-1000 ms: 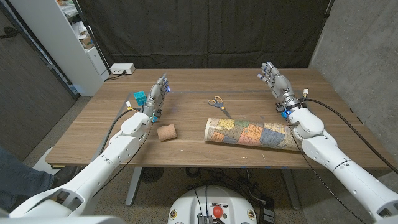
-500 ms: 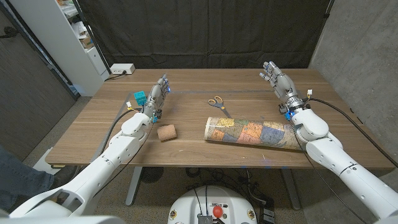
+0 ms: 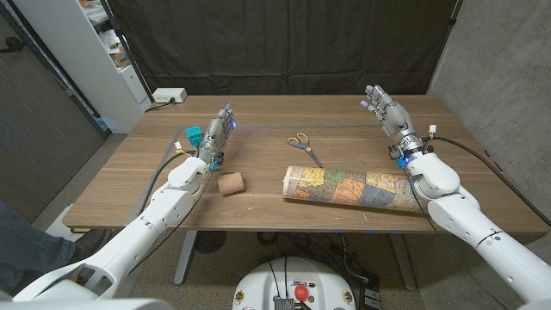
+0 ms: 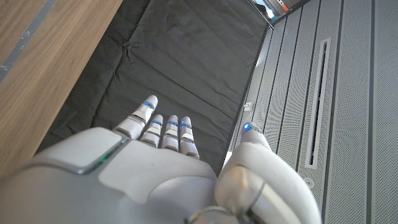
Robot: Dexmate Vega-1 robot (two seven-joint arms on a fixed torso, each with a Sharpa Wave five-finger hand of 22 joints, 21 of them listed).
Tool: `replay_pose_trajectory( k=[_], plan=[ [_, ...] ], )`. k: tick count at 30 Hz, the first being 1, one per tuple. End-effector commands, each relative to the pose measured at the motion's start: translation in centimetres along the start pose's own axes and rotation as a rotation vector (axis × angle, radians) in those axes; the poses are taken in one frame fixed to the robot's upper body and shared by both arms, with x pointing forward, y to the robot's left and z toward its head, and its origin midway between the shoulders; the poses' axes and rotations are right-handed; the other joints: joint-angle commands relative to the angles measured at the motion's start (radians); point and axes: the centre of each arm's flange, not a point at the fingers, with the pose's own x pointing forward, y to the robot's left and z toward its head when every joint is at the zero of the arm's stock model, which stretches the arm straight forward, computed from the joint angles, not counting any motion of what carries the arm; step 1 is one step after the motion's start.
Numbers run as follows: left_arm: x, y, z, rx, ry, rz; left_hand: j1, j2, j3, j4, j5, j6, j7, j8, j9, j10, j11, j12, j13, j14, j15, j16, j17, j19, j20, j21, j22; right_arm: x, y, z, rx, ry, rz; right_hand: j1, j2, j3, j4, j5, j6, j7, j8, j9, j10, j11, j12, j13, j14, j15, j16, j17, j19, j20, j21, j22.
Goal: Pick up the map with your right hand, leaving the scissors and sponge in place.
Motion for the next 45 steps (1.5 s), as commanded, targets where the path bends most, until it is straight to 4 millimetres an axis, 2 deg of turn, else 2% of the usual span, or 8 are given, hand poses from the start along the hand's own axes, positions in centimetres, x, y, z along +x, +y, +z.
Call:
replay_pose_trajectory(
  k=[1, 15, 45],
  plan=[
    [-0.1, -0.1, 0.1, -0.005, -0.005, 0.000, 0.000, 0.007, 0.002, -0.004, -0.003, 0.003, -0.001, -0.001, 0.004, 0.006, 0.002, -0.001, 0.004, -0.002, 0.005, 0.000, 0.001, -0.039, 0.003, -0.002, 0.002, -1.3, -0.2, 1.0, -0.033, -0.013, 0.007, 0.011, 0.000, 0.003, -0.005, -0.001, 0.008, 0.000, 0.008, 0.002, 0.005, -0.004, 0.005, 0.003, 0.003, 0.000, 0.006, -0.001, 0.012, 0.002, -0.003, 0.005],
    [-0.1, 0.1, 0.5, -0.002, -0.010, 0.003, 0.001, 0.009, 0.002, -0.005, -0.005, 0.003, 0.002, -0.002, 0.004, 0.003, 0.006, -0.003, 0.004, -0.005, 0.008, -0.001, 0.001, -0.038, -0.002, -0.007, 0.003, -2.7, -0.5, 2.0, -0.072, -0.035, 0.003, 0.027, 0.005, 0.009, -0.016, -0.001, 0.015, -0.007, 0.009, 0.002, 0.010, -0.008, 0.005, 0.003, 0.008, -0.001, 0.006, -0.004, 0.017, 0.003, -0.009, 0.005],
    [0.2, 0.6, 0.9, 0.013, -0.004, 0.003, 0.001, 0.012, -0.001, -0.009, -0.007, 0.005, 0.002, -0.002, 0.004, 0.007, 0.002, -0.004, 0.004, 0.000, 0.005, -0.001, 0.001, -0.032, 0.001, -0.018, 0.003, -4.7, -0.2, 2.8, -0.138, -0.023, -0.005, 0.025, 0.007, 0.007, -0.018, -0.005, 0.025, -0.007, 0.011, 0.002, 0.019, -0.009, 0.007, 0.004, 0.009, 0.002, 0.006, -0.002, 0.021, 0.005, -0.019, 0.005]
  ],
)
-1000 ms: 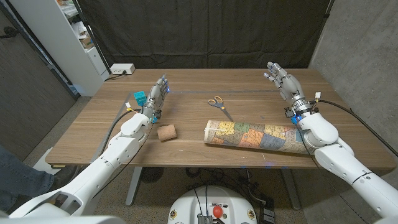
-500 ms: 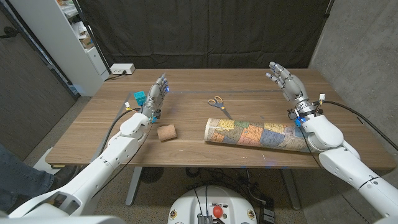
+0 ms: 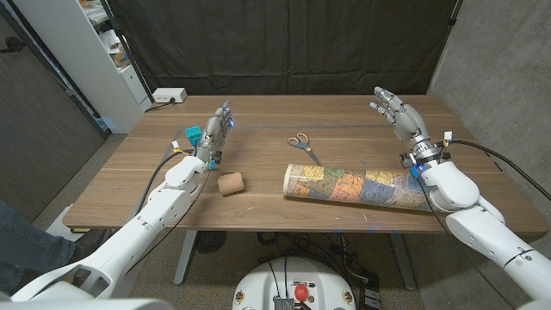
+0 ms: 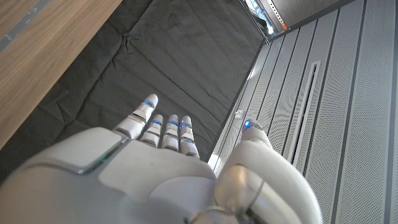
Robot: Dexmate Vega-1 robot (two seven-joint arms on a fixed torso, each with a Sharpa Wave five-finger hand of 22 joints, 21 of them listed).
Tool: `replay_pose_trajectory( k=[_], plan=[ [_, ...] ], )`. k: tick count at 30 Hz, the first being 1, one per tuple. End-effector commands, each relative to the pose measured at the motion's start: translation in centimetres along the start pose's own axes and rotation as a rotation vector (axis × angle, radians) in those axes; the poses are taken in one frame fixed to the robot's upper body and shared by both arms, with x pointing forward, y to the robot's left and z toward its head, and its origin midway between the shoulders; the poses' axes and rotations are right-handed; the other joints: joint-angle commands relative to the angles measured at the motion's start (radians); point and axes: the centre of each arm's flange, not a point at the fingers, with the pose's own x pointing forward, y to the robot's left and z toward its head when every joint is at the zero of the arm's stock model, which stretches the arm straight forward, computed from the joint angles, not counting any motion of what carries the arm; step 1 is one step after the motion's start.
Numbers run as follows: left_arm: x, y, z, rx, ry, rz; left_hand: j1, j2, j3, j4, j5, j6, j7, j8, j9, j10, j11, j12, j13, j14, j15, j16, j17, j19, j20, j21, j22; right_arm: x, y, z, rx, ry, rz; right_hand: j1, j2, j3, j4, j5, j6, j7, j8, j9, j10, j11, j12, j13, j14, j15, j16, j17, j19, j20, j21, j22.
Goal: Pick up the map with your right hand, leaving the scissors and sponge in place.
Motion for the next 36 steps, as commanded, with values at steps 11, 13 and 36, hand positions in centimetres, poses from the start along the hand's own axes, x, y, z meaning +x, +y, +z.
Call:
replay_pose_trajectory(
  k=[11, 13, 36],
  plan=[
    [0.3, 0.3, 0.2, -0.002, -0.003, 0.001, 0.005, 0.009, 0.002, -0.007, -0.007, 0.009, 0.004, -0.001, 0.004, 0.005, 0.002, -0.002, 0.004, 0.011, 0.003, 0.001, 0.001, -0.028, -0.004, -0.007, 0.003, -2.2, 0.3, 0.9, -0.023, 0.005, -0.004, 0.008, 0.001, 0.004, -0.006, -0.006, 0.016, 0.001, 0.010, 0.002, 0.013, 0.001, 0.006, 0.004, 0.004, 0.007, 0.005, 0.003, 0.004, 0.002, -0.007, 0.005],
    [0.3, 0.3, 0.2, -0.002, -0.005, 0.001, 0.005, 0.009, 0.002, -0.007, -0.007, 0.010, 0.004, -0.001, 0.004, 0.006, 0.001, -0.002, 0.004, 0.010, 0.004, 0.000, 0.001, -0.028, -0.004, -0.008, 0.003, -2.4, 0.3, 1.0, -0.027, 0.008, -0.002, 0.008, 0.001, 0.004, -0.006, -0.007, 0.015, 0.001, 0.009, 0.002, 0.013, -0.001, 0.006, 0.004, 0.004, 0.007, 0.005, 0.003, 0.004, 0.002, -0.008, 0.005],
    [0.8, 0.1, 0.3, 0.000, -0.007, -0.011, 0.005, 0.011, 0.000, -0.009, -0.008, 0.014, 0.008, -0.001, 0.004, 0.010, 0.006, -0.002, 0.004, 0.014, 0.005, 0.000, 0.001, -0.025, -0.006, -0.015, 0.003, -3.6, 0.9, 1.9, -0.065, -0.001, 0.015, 0.013, 0.003, 0.005, -0.012, -0.009, 0.014, 0.000, 0.007, 0.003, 0.013, -0.002, 0.004, 0.004, 0.006, 0.008, 0.005, 0.002, 0.007, 0.003, -0.015, 0.005]
  ],
)
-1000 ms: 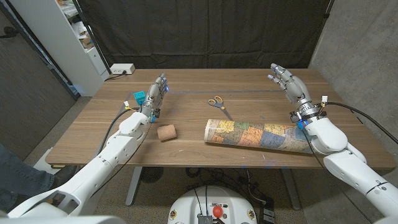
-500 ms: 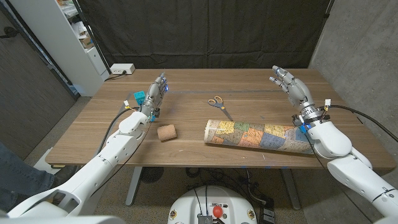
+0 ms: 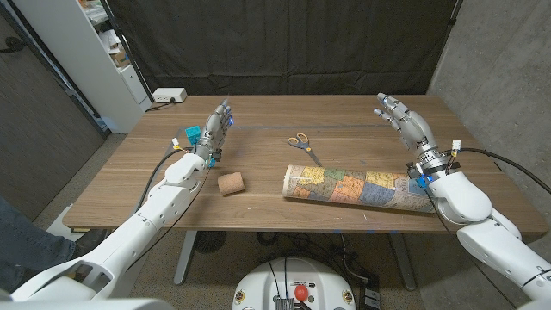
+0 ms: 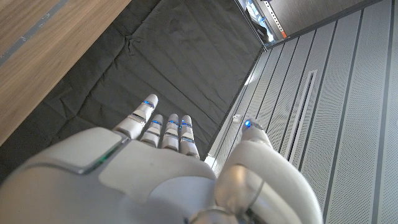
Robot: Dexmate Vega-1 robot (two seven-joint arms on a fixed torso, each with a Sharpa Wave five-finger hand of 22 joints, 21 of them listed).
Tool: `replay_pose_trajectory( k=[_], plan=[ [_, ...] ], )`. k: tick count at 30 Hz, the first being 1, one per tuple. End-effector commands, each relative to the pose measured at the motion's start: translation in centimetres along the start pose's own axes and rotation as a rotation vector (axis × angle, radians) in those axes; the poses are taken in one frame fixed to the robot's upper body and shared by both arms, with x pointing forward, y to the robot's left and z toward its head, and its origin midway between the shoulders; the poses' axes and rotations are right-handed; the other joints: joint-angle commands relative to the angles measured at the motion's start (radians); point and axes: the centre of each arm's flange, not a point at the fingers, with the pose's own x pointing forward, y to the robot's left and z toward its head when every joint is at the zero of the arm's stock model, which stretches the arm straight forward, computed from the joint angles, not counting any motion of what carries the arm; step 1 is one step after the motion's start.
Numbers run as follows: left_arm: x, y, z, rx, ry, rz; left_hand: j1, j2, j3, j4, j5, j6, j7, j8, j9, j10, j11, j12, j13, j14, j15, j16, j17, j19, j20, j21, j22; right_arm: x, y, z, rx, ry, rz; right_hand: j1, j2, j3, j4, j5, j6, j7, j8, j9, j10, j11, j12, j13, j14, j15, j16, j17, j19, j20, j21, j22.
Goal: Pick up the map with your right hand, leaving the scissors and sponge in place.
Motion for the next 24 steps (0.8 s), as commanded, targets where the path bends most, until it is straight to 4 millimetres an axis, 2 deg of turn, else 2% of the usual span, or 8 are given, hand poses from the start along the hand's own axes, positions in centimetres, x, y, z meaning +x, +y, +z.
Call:
replay_pose_trajectory(
  k=[1, 24],
  plan=[
    [0.22, -0.07, -0.01, -0.001, -0.003, -0.007, 0.001, 0.007, 0.004, -0.006, 0.000, 0.003, -0.003, -0.001, 0.004, 0.004, 0.001, -0.002, 0.004, 0.005, 0.004, 0.001, 0.003, -0.024, -0.006, -0.003, 0.003, -0.68, 0.32, 0.58, -0.019, -0.004, 0.005, 0.014, 0.003, 0.004, -0.006, -0.002, 0.008, 0.000, 0.000, 0.003, 0.012, -0.001, 0.004, 0.004, 0.003, 0.004, 0.005, 0.002, 0.007, 0.003, -0.001, 0.005],
    [0.77, -0.44, -0.10, 0.014, 0.009, -0.028, 0.001, 0.009, 0.001, -0.009, -0.001, 0.004, -0.002, -0.002, 0.004, 0.003, 0.002, -0.004, 0.004, 0.004, 0.005, -0.002, 0.003, -0.028, -0.003, -0.015, 0.004, -1.37, 0.21, 1.26, -0.066, 0.016, 0.040, 0.017, 0.005, 0.004, -0.010, -0.004, 0.009, -0.003, 0.000, 0.003, 0.012, -0.002, 0.003, 0.004, 0.004, 0.003, 0.004, 0.002, 0.008, 0.005, -0.007, 0.006]
  ],
)
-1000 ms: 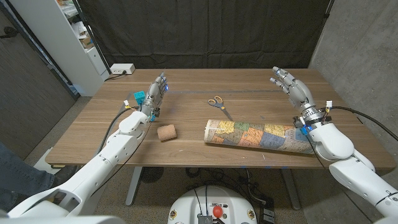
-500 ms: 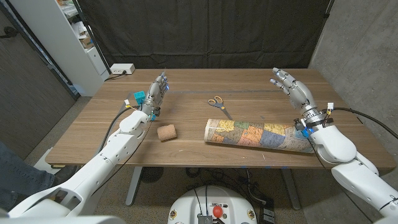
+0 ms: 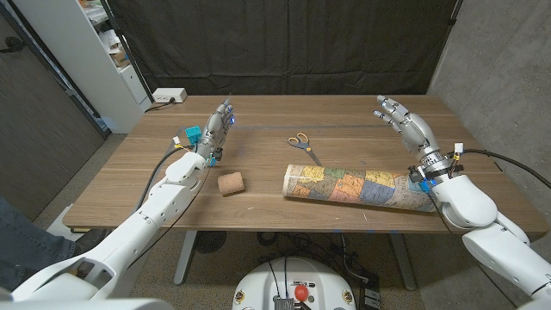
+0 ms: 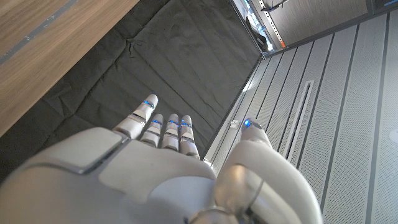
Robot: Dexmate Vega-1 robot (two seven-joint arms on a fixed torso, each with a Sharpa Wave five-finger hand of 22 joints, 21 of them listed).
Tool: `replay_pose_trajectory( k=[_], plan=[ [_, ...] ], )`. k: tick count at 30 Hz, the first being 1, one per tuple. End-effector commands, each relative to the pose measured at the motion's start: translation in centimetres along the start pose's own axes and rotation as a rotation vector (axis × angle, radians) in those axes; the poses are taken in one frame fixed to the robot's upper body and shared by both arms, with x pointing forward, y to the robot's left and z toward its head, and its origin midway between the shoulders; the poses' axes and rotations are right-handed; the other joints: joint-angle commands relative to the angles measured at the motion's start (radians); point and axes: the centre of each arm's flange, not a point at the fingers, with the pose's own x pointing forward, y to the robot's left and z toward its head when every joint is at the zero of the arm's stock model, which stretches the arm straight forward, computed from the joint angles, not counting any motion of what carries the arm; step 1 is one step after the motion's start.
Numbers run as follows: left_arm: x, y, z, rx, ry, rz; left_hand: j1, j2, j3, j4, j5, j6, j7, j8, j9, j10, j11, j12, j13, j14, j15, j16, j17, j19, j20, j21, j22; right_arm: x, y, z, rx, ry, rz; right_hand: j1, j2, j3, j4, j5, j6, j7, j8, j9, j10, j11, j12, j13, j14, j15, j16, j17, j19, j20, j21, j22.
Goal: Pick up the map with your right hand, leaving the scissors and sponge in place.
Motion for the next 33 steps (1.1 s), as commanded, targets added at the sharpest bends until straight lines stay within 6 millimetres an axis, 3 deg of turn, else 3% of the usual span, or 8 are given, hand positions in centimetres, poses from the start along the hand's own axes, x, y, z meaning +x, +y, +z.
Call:
replay_pose_trajectory(
  k=[1, 12, 33],
  plan=[
    [0.3, -0.3, -0.2, 0.006, 0.011, -0.006, 0.001, 0.009, 0.001, -0.009, -0.001, 0.002, 0.000, -0.002, 0.004, 0.002, -0.002, -0.004, 0.004, -0.001, 0.000, -0.001, 0.003, -0.028, -0.004, -0.003, 0.004, -0.5, -0.1, 0.4, -0.021, 0.009, 0.014, 0.012, -0.001, 0.000, -0.006, -0.004, 0.009, -0.003, 0.000, 0.003, 0.012, -0.002, 0.003, 0.004, 0.004, 0.003, 0.004, 0.002, 0.008, 0.005, -0.004, 0.006],
    [0.6, -0.4, -0.2, 0.011, 0.014, -0.009, 0.001, 0.011, 0.000, -0.012, -0.002, 0.007, -0.003, -0.002, 0.004, 0.007, -0.010, -0.003, 0.004, 0.003, -0.011, -0.001, 0.003, -0.021, -0.014, -0.008, 0.005, -1.5, -0.1, 0.4, -0.022, 0.008, 0.002, 0.012, 0.000, 0.000, -0.008, -0.005, 0.009, -0.005, -0.001, 0.003, 0.013, -0.002, 0.002, 0.004, 0.004, 0.004, 0.004, 0.002, 0.009, 0.005, -0.006, 0.006],
    [0.7, -0.7, 0.2, 0.014, 0.011, -0.019, 0.001, 0.013, -0.002, -0.014, -0.002, 0.003, -0.005, -0.004, 0.004, 0.001, -0.012, -0.006, 0.004, -0.005, -0.008, -0.005, 0.003, -0.026, -0.011, -0.017, 0.005, -2.4, 0.1, 1.1, -0.067, 0.008, 0.005, 0.019, 0.000, 0.001, -0.014, -0.006, 0.008, -0.015, -0.002, 0.003, 0.011, -0.009, 0.001, 0.004, 0.005, 0.004, 0.003, 0.001, 0.012, 0.006, -0.009, 0.006]
  ],
)
